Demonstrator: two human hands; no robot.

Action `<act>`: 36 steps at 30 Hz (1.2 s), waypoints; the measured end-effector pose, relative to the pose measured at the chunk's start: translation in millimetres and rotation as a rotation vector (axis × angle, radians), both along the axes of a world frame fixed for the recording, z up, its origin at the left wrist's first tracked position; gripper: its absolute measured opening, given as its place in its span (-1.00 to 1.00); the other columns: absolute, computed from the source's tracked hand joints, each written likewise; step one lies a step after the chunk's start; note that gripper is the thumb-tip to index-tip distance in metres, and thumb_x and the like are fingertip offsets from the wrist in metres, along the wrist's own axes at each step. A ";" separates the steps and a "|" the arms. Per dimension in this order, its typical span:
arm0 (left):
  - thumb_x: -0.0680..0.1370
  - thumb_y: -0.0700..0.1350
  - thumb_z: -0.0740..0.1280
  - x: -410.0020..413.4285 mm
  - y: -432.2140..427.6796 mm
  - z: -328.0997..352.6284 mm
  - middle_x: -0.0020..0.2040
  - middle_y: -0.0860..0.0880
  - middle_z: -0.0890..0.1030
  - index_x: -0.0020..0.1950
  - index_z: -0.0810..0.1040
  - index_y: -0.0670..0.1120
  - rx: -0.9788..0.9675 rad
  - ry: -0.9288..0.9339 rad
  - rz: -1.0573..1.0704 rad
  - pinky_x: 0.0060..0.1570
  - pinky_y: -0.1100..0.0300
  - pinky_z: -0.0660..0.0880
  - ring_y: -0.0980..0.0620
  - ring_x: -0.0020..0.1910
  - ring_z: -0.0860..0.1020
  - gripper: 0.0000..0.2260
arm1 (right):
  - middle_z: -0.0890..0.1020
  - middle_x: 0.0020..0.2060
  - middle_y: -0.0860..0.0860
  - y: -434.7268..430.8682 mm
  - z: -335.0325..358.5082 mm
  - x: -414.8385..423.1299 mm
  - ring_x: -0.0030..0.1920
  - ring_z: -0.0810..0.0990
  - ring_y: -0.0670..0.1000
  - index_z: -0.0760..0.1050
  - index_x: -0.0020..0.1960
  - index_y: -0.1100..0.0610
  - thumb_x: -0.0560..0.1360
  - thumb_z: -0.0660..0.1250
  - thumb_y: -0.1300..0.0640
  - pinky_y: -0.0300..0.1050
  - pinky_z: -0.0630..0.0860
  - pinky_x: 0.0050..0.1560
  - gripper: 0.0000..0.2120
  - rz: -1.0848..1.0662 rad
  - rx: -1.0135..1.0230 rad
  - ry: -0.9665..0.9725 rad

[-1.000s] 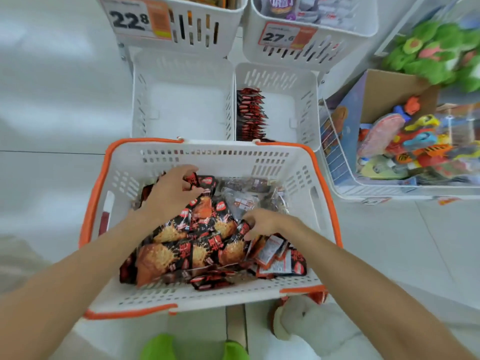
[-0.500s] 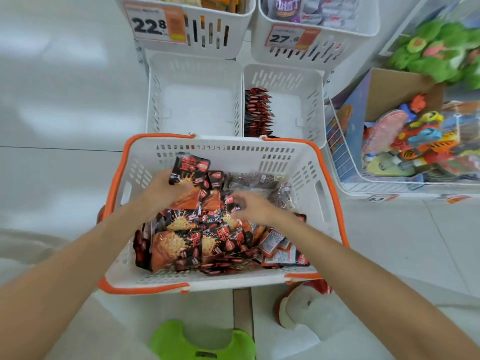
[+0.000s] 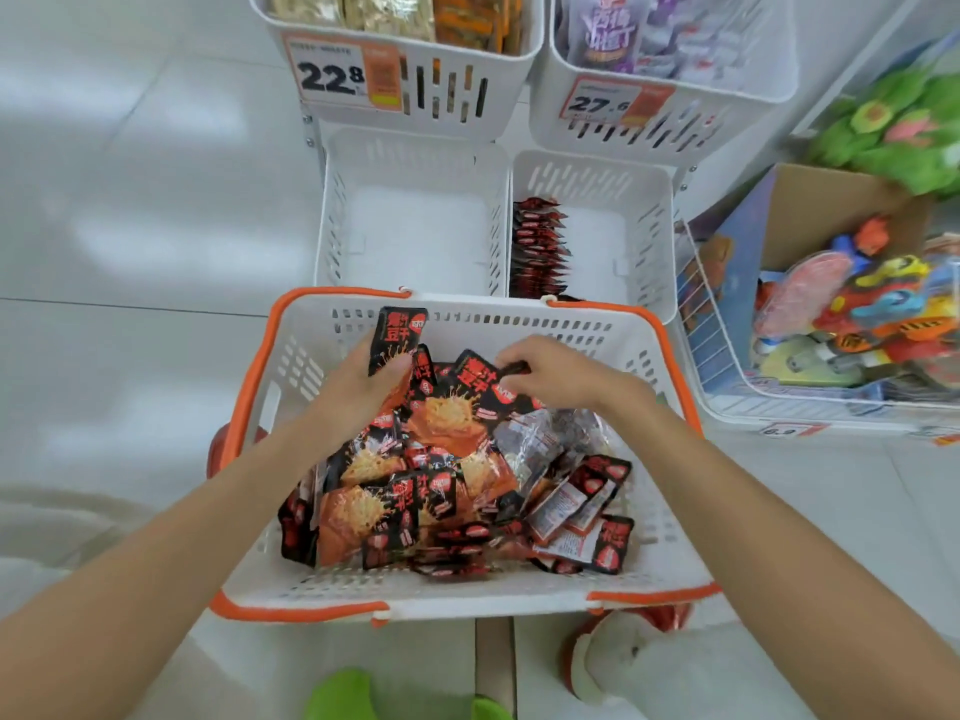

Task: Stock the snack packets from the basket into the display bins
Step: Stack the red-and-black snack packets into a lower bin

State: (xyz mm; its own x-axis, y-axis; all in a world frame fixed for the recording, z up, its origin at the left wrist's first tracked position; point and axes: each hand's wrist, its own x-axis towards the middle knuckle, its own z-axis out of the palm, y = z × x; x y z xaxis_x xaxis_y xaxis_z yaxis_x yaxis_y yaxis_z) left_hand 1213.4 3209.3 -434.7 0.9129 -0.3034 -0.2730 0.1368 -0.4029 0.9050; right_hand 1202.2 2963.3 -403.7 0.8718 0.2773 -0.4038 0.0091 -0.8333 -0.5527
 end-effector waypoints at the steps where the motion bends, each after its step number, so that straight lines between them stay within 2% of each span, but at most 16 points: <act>1: 0.59 0.17 0.26 1.7 -5.5 4.8 0.31 0.15 0.48 0.35 0.32 0.26 -0.028 0.028 -0.020 0.34 0.05 0.31 0.08 0.33 0.43 -0.66 | 0.57 -0.15 -0.11 -0.5 18.6 6.3 -0.26 0.48 -0.23 0.57 0.01 0.17 0.58 0.31 0.25 -0.24 0.37 -0.15 -0.93 0.027 -0.004 -0.038; 4: 0.51 -0.01 0.44 -0.4 -27.2 18.7 0.11 0.22 0.55 0.14 0.36 0.25 -0.138 0.133 -0.146 0.17 0.18 0.44 0.16 0.13 0.55 -0.67 | 0.58 -0.23 -0.28 4.9 51.8 19.2 -0.25 0.53 -0.28 0.59 0.11 0.13 0.53 0.37 0.28 -0.26 0.38 -0.12 -0.82 -0.011 0.114 -0.147; 6: 0.48 -0.09 0.48 -2.2 -39.0 22.2 0.00 0.11 0.65 0.06 0.46 0.17 -0.218 0.199 -0.137 0.04 0.19 0.54 0.03 0.03 0.63 -0.71 | 0.66 0.00 -0.12 8.4 58.9 21.8 -0.05 0.59 -0.18 0.52 0.23 0.10 0.50 0.42 0.25 -0.18 0.47 0.09 -0.68 -0.127 0.292 -0.197; 7: 0.47 -0.07 0.49 -1.7 -41.7 22.0 0.00 0.05 0.67 0.06 0.49 0.15 -0.260 0.229 -0.115 0.06 0.14 0.55 -0.03 0.05 0.64 -0.73 | 0.61 0.19 -0.01 7.2 58.8 22.1 0.12 0.56 -0.10 0.45 0.33 0.07 0.50 0.44 0.20 -0.11 0.44 0.24 -0.58 -0.205 0.334 -0.226; 9: 0.40 0.07 0.54 0.8 -47.4 26.0 0.10 0.05 0.66 0.15 0.49 0.13 -0.297 0.261 -0.074 0.21 0.03 0.48 -0.04 0.12 0.61 -0.61 | 0.36 0.45 0.00 3.3 59.2 20.5 0.40 0.35 -0.04 0.23 0.52 0.03 0.51 0.43 0.00 -0.05 0.30 0.41 -0.34 -0.338 0.309 -0.220; 11: 0.35 0.12 0.57 5.1 -51.4 26.4 0.12 0.10 0.62 0.18 0.45 0.15 -0.348 0.288 -0.055 0.32 -0.05 0.39 0.01 0.16 0.58 -0.52 | 0.21 0.54 -0.02 1.5 57.9 17.8 0.50 0.23 -0.01 0.04 0.60 0.04 0.56 0.32 -0.13 -0.09 0.23 0.42 -0.25 -0.372 0.314 -0.076; 13: 0.44 -0.04 0.53 6.4 -59.4 27.2 0.07 0.09 0.62 0.15 0.41 0.12 -0.400 0.343 -0.097 0.30 -0.11 0.43 -0.03 0.15 0.60 -0.60 | 0.12 0.57 -0.06 0.5 53.2 15.5 0.53 0.16 0.00 -0.04 0.61 0.01 0.61 0.22 -0.14 -0.15 0.18 0.40 -0.30 -0.303 0.312 0.028; 16: 0.43 -0.07 0.52 9.5 -73.6 29.7 0.11 0.02 0.67 0.20 0.48 0.15 -0.340 0.301 -0.179 0.21 -0.10 0.52 -0.04 0.13 0.63 -0.59 | 0.14 0.56 -0.09 -7.5 53.5 18.5 0.53 0.16 -0.03 -0.03 0.61 -0.02 0.63 0.22 -0.03 -0.17 0.20 0.40 -0.34 -0.274 0.360 0.063; 18: 0.39 -0.07 0.55 17.2 -82.8 31.6 0.07 0.09 0.66 0.17 0.46 0.20 -0.281 0.196 -0.197 0.12 0.12 0.53 0.08 0.10 0.61 -0.56 | 0.28 0.49 -0.09 -22.5 56.2 23.6 0.45 0.30 -0.10 0.03 0.59 0.01 0.61 0.29 0.08 -0.31 0.34 0.26 -0.34 -0.296 0.427 0.066; 20: 0.36 -0.12 0.58 28.0 -93.6 35.0 0.08 0.13 0.64 0.21 0.43 0.19 -0.255 0.085 -0.212 0.08 0.15 0.55 0.12 0.10 0.61 -0.47 | 0.42 0.37 -0.12 -37.0 63.3 28.8 0.24 0.49 -0.20 0.15 0.53 0.01 0.56 0.37 0.10 -0.37 0.49 0.09 -0.37 -0.296 0.447 0.065; 23: 0.35 -0.28 0.59 50.2 -112.9 39.7 0.01 0.14 0.66 0.26 0.43 0.09 -0.304 -0.004 -0.319 -0.02 0.29 0.56 0.21 0.02 0.63 -0.40 | 0.52 0.17 -0.02 -61.3 65.2 41.4 0.01 0.64 -0.02 0.34 0.33 0.04 0.49 0.46 0.16 -0.02 0.64 0.02 -0.52 -0.282 0.424 0.065; 25: 0.33 -0.35 0.57 68.1 -127.2 40.0 -0.02 0.11 0.67 0.22 0.44 0.08 -0.334 -0.034 -0.416 -0.07 0.29 0.57 0.17 -0.02 0.65 -0.40 | 0.54 0.04 0.02 -79.1 65.5 52.4 -0.07 0.64 -0.02 0.38 0.18 0.14 0.46 0.48 0.26 0.02 0.63 -0.04 -0.61 -0.286 0.490 0.067; 29: 0.29 -0.09 0.61 107.3 -165.7 40.2 0.11 0.15 0.60 0.27 0.38 0.11 -0.216 -0.086 -0.413 0.08 0.20 0.57 0.25 0.04 0.61 -0.35 | 0.64 -0.08 0.06 -120.0 74.7 75.8 -0.14 0.65 -0.08 0.50 0.13 0.23 0.45 0.47 0.30 -0.13 0.61 -0.14 -0.71 -0.307 0.480 -0.016; 32: 0.25 0.13 0.62 143.0 -190.4 23.1 0.28 0.09 0.50 0.38 0.37 0.03 -0.115 -0.251 -0.365 0.26 0.17 0.44 0.20 0.22 0.50 -0.21 | 0.63 -0.12 0.14 -159.8 66.8 95.7 -0.16 0.58 -0.07 0.54 0.08 0.28 0.46 0.48 0.26 -0.22 0.52 -0.13 -0.76 -0.367 0.301 -0.301; 34: 0.27 0.25 0.51 166.3 -196.8 -2.0 0.46 -0.05 0.33 0.53 0.22 -0.06 0.153 -0.386 -0.217 0.40 0.11 0.23 0.02 0.44 0.29 -0.06 | 0.61 -0.09 0.11 -184.4 49.0 107.6 -0.13 0.54 -0.08 0.54 0.12 0.26 0.47 0.47 0.26 -0.40 0.42 -0.14 -0.75 -0.413 0.186 -0.470; 36: 0.34 0.30 0.49 181.8 -198.9 -28.5 0.60 -0.14 0.03 0.61 -0.05 -0.06 0.376 -0.302 -0.091 0.50 -0.01 0.04 -0.10 0.58 0.00 0.07 | 0.57 -0.06 0.03 -202.5 20.6 120.0 -0.07 0.52 -0.06 0.54 0.17 0.24 0.46 0.46 0.29 -0.53 0.33 -0.12 -0.70 -0.462 0.094 -0.584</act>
